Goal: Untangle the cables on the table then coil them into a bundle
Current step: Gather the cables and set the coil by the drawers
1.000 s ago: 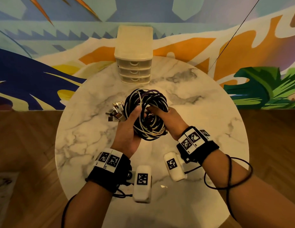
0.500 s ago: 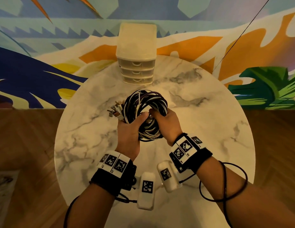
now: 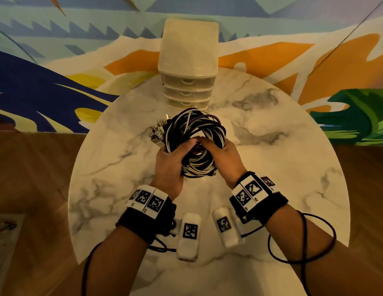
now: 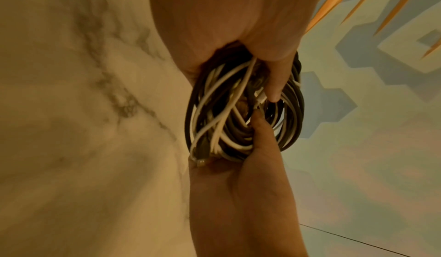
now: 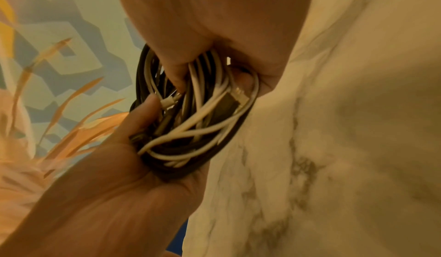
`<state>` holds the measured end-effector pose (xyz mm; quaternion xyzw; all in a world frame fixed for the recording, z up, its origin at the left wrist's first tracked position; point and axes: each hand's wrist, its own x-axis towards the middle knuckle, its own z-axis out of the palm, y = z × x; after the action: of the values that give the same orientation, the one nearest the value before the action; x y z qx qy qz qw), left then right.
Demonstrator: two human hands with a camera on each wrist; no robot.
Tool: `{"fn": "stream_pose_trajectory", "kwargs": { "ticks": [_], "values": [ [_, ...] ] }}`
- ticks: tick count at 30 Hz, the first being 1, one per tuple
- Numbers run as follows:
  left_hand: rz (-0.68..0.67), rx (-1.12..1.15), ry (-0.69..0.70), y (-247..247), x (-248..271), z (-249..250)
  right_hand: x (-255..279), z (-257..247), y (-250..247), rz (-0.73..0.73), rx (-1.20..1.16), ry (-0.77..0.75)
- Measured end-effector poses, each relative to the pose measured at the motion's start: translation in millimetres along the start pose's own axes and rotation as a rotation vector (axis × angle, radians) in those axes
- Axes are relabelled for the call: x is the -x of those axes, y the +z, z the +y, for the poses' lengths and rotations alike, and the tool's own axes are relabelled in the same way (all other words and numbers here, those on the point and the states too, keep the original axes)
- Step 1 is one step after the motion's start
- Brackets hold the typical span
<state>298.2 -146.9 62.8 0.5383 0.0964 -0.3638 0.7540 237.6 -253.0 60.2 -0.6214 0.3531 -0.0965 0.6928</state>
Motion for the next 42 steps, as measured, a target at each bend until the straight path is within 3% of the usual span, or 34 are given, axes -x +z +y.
{"fn": "stream_pose_trajectory", "kwargs": {
  "ticks": [5, 7, 9, 13, 19, 26, 31, 36, 42],
  "values": [
    [0.080, -0.067, 0.065, -15.7, -22.3, 24.7, -27.4, 7.9, 6.2, -0.213, 0.011, 0.047],
    [0.148, -0.049, 0.099, -29.0, -31.5, 37.1, -49.0, 15.8, 10.3, -0.191, 0.090, 0.047],
    [0.235, -0.028, 0.136, -45.8, -41.3, 47.2, -73.8, 25.7, 15.7, -0.144, 0.259, -0.020],
    [0.329, -0.041, 0.164, -72.6, -58.4, 57.4, -122.1, 41.9, 25.1, -0.208, 0.808, -0.102],
    [0.370, -0.062, 0.126, -79.9, -68.8, 48.3, -158.2, 40.5, 40.0, -0.177, 1.030, -0.166],
    [0.268, -0.036, 0.067, -59.2, -69.1, 44.8, -133.6, 46.6, 43.0, -0.123, 0.951, -0.147],
    [0.133, -0.037, 0.015, -51.6, -67.5, 57.2, -66.5, 73.3, 40.3, -0.203, 0.874, -0.178],
    [0.172, -0.116, -0.017, -41.1, -74.0, 50.9, -23.3, 84.9, 44.9, -0.197, 0.864, -0.114],
    [0.222, -0.122, -0.097, -29.2, -80.1, 36.2, -2.3, 94.0, 34.5, -0.182, 0.858, -0.187]
  ]
}}
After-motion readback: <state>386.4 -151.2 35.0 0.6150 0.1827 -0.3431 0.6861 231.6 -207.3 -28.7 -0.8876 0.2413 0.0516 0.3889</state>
